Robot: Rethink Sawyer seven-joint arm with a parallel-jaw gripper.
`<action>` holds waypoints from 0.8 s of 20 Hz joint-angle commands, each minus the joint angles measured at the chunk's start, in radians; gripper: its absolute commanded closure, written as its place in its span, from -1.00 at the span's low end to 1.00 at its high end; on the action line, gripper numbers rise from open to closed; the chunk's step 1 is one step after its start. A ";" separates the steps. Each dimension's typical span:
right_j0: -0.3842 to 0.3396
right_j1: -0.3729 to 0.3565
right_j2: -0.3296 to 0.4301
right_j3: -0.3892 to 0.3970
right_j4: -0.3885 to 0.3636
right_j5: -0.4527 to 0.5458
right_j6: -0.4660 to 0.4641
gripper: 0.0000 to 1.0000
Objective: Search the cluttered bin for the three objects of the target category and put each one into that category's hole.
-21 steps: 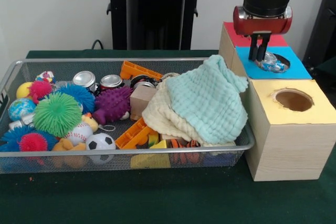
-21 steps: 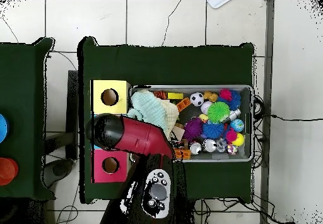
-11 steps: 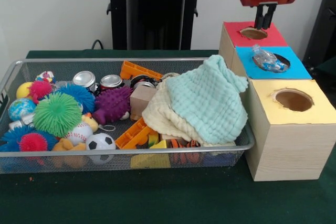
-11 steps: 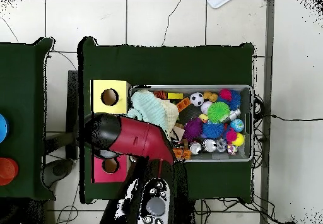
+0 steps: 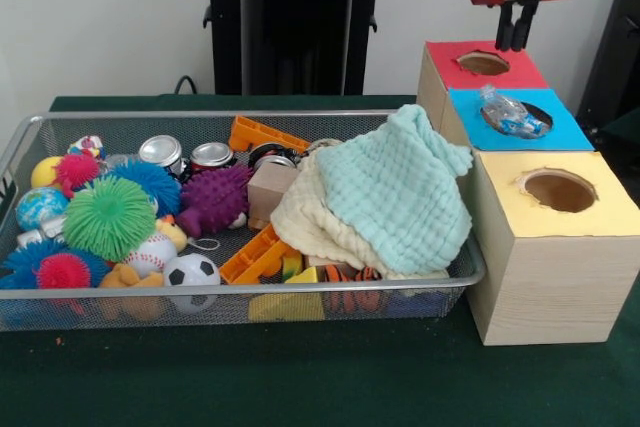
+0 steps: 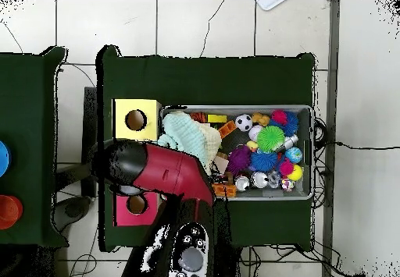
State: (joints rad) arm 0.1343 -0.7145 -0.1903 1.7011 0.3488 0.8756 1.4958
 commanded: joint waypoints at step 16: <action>-0.044 0.223 0.153 0.011 0.078 -0.288 0.222 1.00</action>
State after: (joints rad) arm 0.1290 -0.5958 -0.1716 1.7006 0.3570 0.6582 1.4958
